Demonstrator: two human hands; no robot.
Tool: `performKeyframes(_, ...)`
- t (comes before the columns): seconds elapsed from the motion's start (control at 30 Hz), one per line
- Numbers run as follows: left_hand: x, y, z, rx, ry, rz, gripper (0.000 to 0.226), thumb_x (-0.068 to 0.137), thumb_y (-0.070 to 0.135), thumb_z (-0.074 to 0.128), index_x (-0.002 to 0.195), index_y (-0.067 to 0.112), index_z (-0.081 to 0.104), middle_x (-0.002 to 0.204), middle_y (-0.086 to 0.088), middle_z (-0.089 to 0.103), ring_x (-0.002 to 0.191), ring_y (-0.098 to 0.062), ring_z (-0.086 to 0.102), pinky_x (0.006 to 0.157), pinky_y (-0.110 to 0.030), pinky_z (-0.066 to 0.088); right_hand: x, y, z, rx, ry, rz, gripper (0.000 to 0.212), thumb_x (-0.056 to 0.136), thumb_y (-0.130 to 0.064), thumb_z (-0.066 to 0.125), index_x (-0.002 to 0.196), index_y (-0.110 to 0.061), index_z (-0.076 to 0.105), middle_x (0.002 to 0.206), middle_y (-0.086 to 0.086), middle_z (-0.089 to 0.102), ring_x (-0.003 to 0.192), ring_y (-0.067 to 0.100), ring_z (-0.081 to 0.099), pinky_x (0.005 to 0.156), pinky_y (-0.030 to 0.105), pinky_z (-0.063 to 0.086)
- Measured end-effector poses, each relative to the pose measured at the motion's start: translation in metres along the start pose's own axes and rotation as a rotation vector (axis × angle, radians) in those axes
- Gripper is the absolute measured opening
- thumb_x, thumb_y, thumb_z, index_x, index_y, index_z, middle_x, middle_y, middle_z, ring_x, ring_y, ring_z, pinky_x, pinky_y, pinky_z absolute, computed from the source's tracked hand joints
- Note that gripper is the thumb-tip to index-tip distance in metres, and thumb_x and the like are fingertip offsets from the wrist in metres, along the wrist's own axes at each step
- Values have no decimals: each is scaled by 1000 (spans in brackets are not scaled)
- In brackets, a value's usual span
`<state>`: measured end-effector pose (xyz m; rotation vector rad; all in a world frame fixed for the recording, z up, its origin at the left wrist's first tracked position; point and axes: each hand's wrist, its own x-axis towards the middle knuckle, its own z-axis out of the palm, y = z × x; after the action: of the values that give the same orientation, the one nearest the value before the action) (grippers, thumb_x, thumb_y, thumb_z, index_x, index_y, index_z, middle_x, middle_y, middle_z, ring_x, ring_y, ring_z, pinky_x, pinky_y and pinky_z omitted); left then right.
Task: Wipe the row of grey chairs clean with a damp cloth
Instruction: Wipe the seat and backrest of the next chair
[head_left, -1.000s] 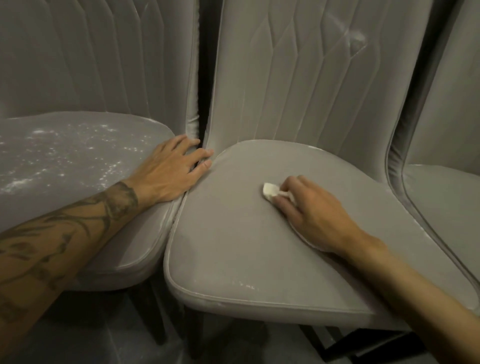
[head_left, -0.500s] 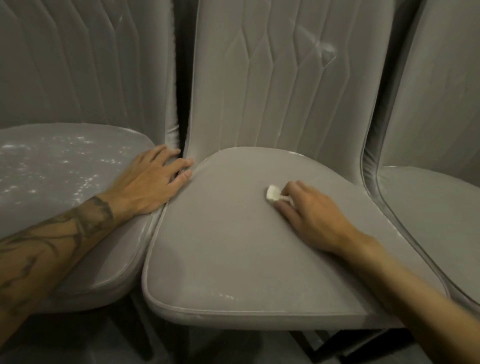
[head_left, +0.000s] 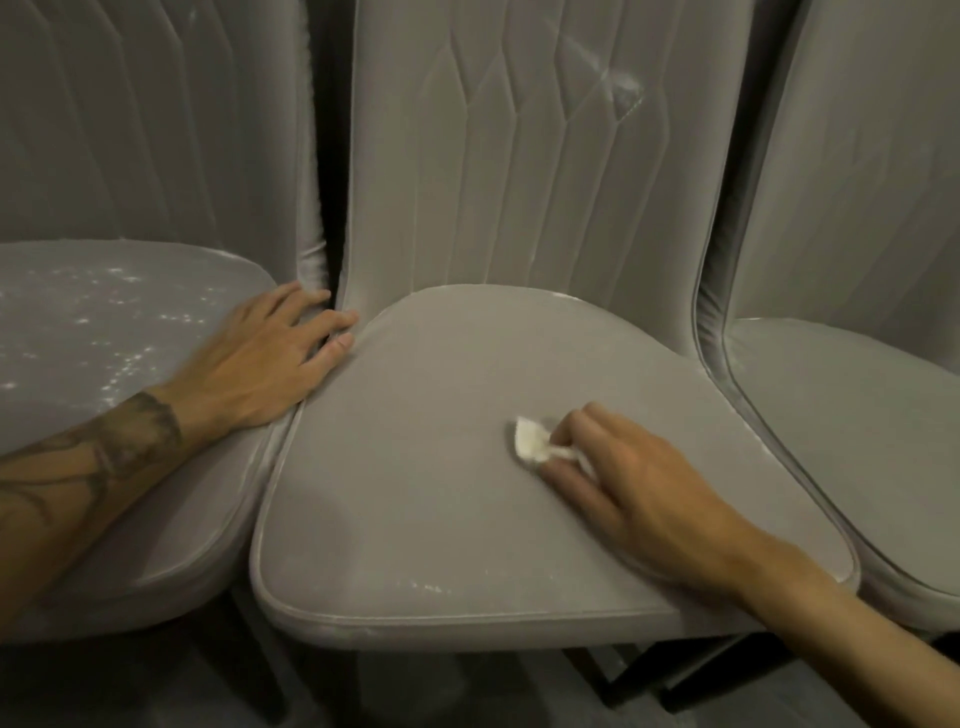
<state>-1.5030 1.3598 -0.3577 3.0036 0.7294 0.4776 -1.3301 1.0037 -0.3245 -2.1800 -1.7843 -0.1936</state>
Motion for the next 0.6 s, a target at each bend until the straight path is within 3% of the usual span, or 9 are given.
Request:
performKeyframes(0.07, 0, -2, 2, -1, -2, 5, 78, 98, 74, 5, 150, 37, 48, 158, -4, 41, 150, -30, 30, 122, -52, 29, -6, 6, -4, 67, -77, -80, 24, 104, -58, 39, 105, -36, 48, 100, -17, 48, 86, 5, 52, 76, 22, 40)
performKeyframes(0.13, 1, -4, 2, -19, -12, -8, 83, 95, 79, 0, 152, 39, 46, 159, -2, 39, 151, -28, 27, 123, -53, 28, 7, 40, -9, -11, -68, -60, 24, 104, -55, 39, 106, -34, 49, 101, -14, 49, 89, 10, 53, 78, 27, 41)
performKeyframes(0.3, 1, -1, -1, -21, -12, -12, 83, 94, 77, 2, 152, 38, 47, 160, -3, 40, 151, -29, 28, 123, -51, 26, 48, 123, -21, -164, -75, 370, 36, 103, -49, 41, 111, -17, 56, 113, 7, 59, 106, 31, 58, 89, 41, 46)
performKeyframes(0.43, 2, -2, -3, -19, -21, -5, 81, 95, 75, 5, 152, 37, 47, 159, -3, 40, 151, -30, 29, 123, -51, 28, 11, 87, -12, -61, -14, 149, 26, 104, -56, 37, 103, -33, 50, 99, -11, 54, 88, 14, 56, 75, 28, 39)
performKeyframes(0.5, 2, -3, -2, -17, -16, -1, 80, 96, 75, 5, 152, 37, 48, 159, -3, 41, 150, -30, 30, 122, -51, 28, -17, 68, -16, 27, -62, 53, 22, 104, -58, 38, 102, -38, 47, 98, -17, 52, 85, 4, 55, 74, 19, 39)
performKeyframes(0.6, 2, -4, -2, -7, -21, 5, 78, 97, 72, 8, 152, 35, 48, 158, -4, 41, 150, -31, 31, 122, -51, 28, -13, 88, -26, -4, -72, 109, 26, 103, -56, 39, 104, -34, 52, 100, -15, 54, 89, 9, 57, 80, 27, 44)
